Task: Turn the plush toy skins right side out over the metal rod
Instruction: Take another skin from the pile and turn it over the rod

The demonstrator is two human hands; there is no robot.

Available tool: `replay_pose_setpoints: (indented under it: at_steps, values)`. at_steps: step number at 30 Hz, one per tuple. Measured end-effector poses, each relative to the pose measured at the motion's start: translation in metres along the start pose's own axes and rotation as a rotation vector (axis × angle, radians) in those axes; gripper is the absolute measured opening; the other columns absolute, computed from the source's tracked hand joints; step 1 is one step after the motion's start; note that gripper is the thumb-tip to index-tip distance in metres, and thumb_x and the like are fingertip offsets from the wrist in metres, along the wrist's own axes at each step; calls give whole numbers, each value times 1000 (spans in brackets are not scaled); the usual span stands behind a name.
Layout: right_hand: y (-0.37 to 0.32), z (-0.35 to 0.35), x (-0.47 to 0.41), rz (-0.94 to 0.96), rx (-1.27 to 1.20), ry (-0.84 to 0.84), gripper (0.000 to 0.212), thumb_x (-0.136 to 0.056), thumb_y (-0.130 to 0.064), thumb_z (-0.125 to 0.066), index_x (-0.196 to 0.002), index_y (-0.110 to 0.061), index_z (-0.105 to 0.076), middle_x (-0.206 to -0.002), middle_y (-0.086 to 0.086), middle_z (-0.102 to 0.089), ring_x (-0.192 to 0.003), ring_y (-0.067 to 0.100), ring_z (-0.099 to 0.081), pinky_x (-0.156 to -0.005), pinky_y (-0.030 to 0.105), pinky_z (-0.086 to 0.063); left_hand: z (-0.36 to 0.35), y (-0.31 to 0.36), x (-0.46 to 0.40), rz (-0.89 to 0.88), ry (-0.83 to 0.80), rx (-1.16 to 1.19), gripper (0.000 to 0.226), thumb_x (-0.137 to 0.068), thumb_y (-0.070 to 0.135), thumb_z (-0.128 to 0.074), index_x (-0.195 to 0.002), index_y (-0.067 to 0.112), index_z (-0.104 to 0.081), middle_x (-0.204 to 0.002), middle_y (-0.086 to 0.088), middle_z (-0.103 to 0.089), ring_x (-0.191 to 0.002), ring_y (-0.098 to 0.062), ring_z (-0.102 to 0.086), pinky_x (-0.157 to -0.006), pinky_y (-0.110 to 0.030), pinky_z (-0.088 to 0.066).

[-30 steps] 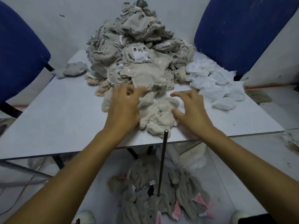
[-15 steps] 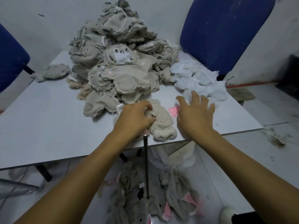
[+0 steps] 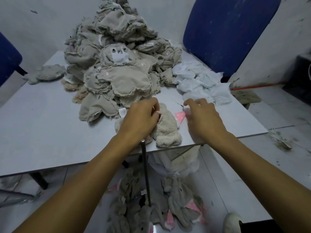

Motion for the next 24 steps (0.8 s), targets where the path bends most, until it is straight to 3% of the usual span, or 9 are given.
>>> replay_pose_setpoints:
  at_steps: [3,6,8,11,14,17,21,24]
  values:
    - [0,3,-3,-14,-91,33,50,-93,-22,-60,-140,-26,-41,-136,16,-43,-123,38,-37,-91,45,-42,6,-1,5,-91,63,-71,12,-86,6,-61,-95,12,-66,-87,0,-58,-82,-23,-57,-73,-40,-49]
    - [1,2,-4,-86,-31,14,47,-95,-29,-58,-139,-22,-41,-129,18,-47,-119,40,-42,-92,48,-42,7,-3,8,-70,-44,-121,22,-85,10,-62,-107,12,-61,-90,-3,-57,-87,-27,-56,-75,-42,-49]
    - [0,8,-6,-22,-127,88,39,-94,-18,-60,-132,-16,-51,-120,18,-57,-111,38,-52,-90,46,-46,9,-6,9,8,-119,-139,16,-86,17,-62,-101,12,-57,-89,-6,-63,-88,-27,-57,-75,-41,-50]
    - [-16,26,-5,105,-354,239,31,-90,-10,-64,-121,-12,-66,-110,11,-67,-101,25,-61,-88,33,-47,14,-13,10,92,-136,-128,9,-89,22,-62,-91,14,-65,-85,-4,-66,-86,-21,-58,-67,-32,-43]
    - [-44,38,3,269,-421,322,20,-90,-12,-67,-109,-13,-72,-104,6,-68,-96,22,-60,-86,33,-45,17,-16,10,148,-158,-59,9,-89,22,-65,-90,17,-72,-83,-2,-68,-83,-17,-59,-66,-27,-40]
    - [-63,33,16,370,-501,255,16,-91,-11,-66,-106,-11,-72,-100,6,-61,-91,19,-56,-80,28,-42,19,-16,10,193,-166,22,8,-87,22,-67,-84,23,-75,-81,-1,-72,-81,-17,-63,-65,-27,-43]
    - [-79,12,31,422,-519,229,18,-89,-6,-66,-108,-6,-68,-97,3,-45,-82,4,-42,-71,10,-35,20,-21,12,291,-185,203,13,-85,23,-67,-76,20,-75,-69,-5,-70,-70,-26,-67,-63,-42,-53]
    - [-79,-3,39,352,-593,252,29,-87,-4,-68,-116,-7,-64,-102,8,-51,-87,0,-40,-75,2,-34,18,-24,13,421,-180,497,18,-83,5,-65,-85,20,-76,-59,-2,-62,-55,-21,-55,-58,-33,-45]
Point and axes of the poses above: each hand's wrist, its own x-axis away from the middle knuckle, its own z-axis out of the back of the hand, y = z × x, the point moved 2 cm from there along -x, towards the middle knuckle
